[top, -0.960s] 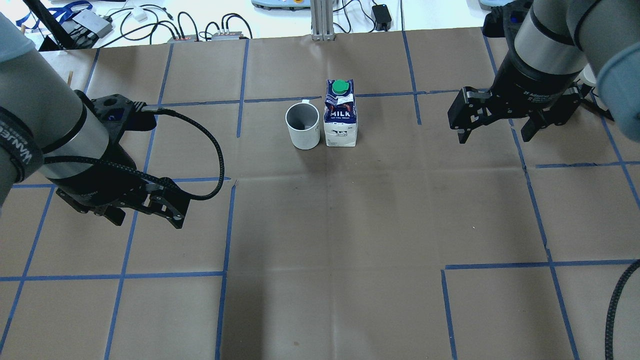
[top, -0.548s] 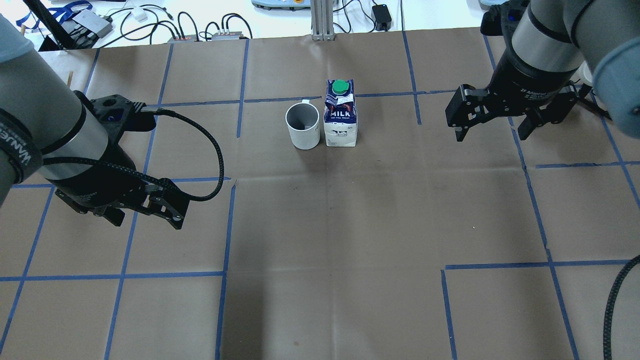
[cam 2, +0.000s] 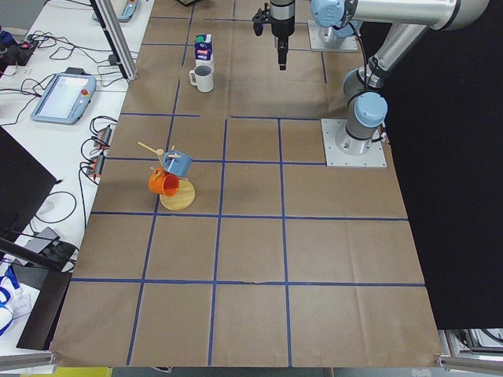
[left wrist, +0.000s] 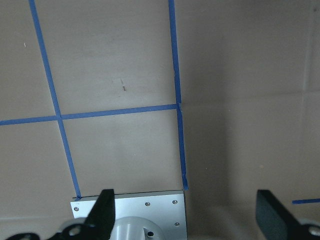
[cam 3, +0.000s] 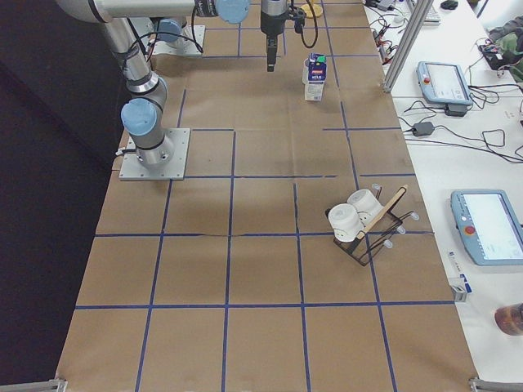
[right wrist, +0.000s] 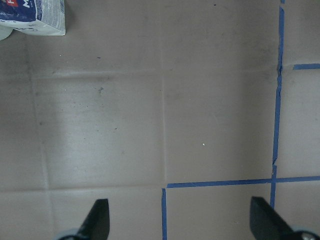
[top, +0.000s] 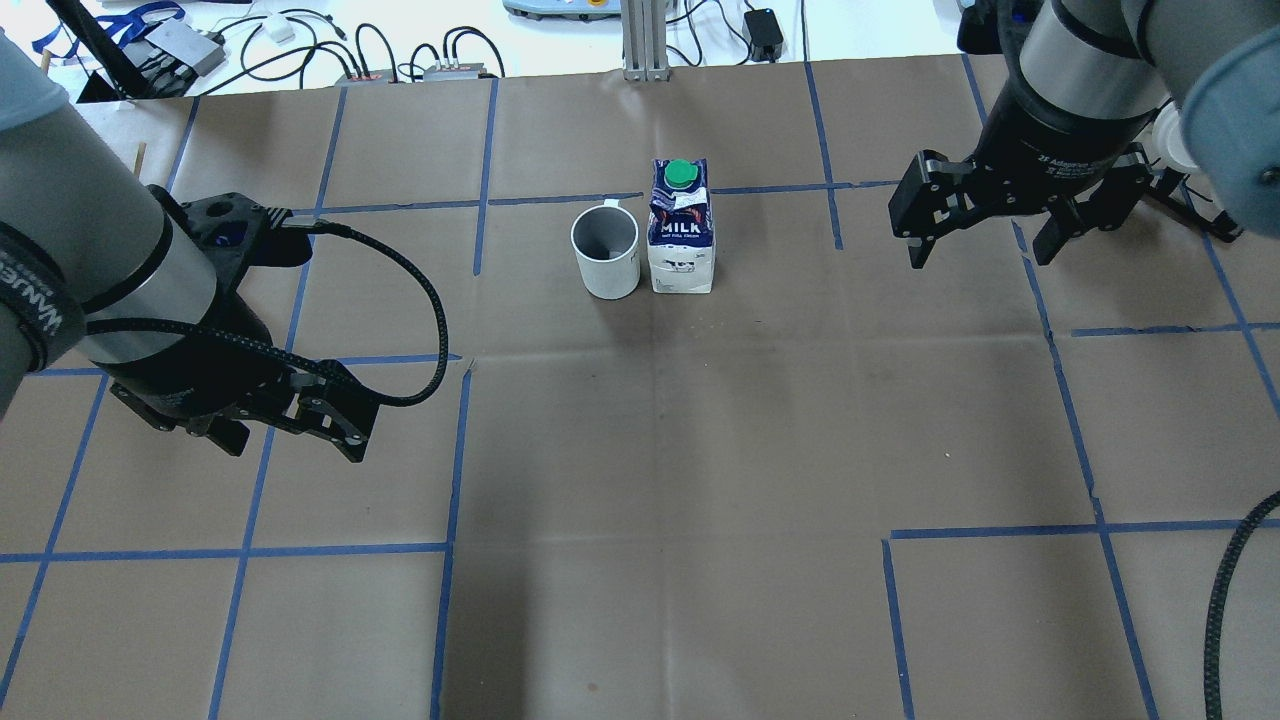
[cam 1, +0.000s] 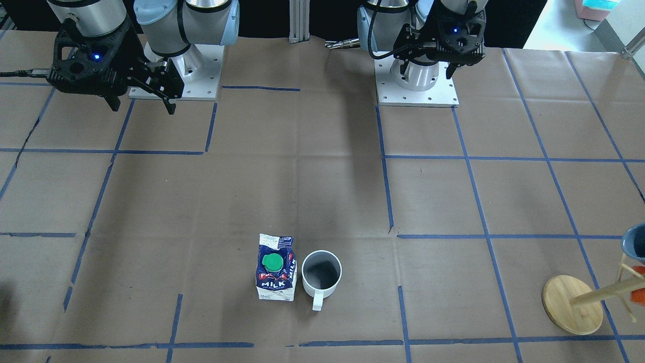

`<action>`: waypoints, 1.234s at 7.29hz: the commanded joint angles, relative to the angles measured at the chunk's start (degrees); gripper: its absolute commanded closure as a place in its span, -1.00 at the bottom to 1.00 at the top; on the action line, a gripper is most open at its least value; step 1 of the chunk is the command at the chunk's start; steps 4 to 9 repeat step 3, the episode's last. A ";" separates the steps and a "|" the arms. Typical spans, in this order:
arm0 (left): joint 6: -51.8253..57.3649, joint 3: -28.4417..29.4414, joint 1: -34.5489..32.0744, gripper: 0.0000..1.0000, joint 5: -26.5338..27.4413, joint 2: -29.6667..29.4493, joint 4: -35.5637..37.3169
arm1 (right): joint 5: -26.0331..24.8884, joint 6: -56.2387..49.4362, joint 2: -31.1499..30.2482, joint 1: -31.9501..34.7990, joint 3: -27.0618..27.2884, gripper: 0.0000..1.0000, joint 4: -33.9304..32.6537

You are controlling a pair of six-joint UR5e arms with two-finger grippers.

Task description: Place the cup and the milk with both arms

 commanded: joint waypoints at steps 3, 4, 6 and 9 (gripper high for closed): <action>0.00 -1.39 0.16 -0.99 -0.03 1.33 0.17 | 0.00 -0.01 -0.11 -0.04 0.25 -1.00 -0.04; 0.00 -1.39 0.16 -0.99 -0.03 1.33 0.17 | 0.00 -0.01 -0.11 -0.04 0.25 -1.00 -0.04; 0.00 -1.39 0.16 -0.99 -0.03 1.33 0.17 | 0.00 -0.01 -0.11 -0.04 0.25 -1.00 -0.04; 0.00 -1.39 0.16 -0.99 -0.03 1.33 0.17 | 0.00 -0.01 -0.11 -0.04 0.25 -1.00 -0.04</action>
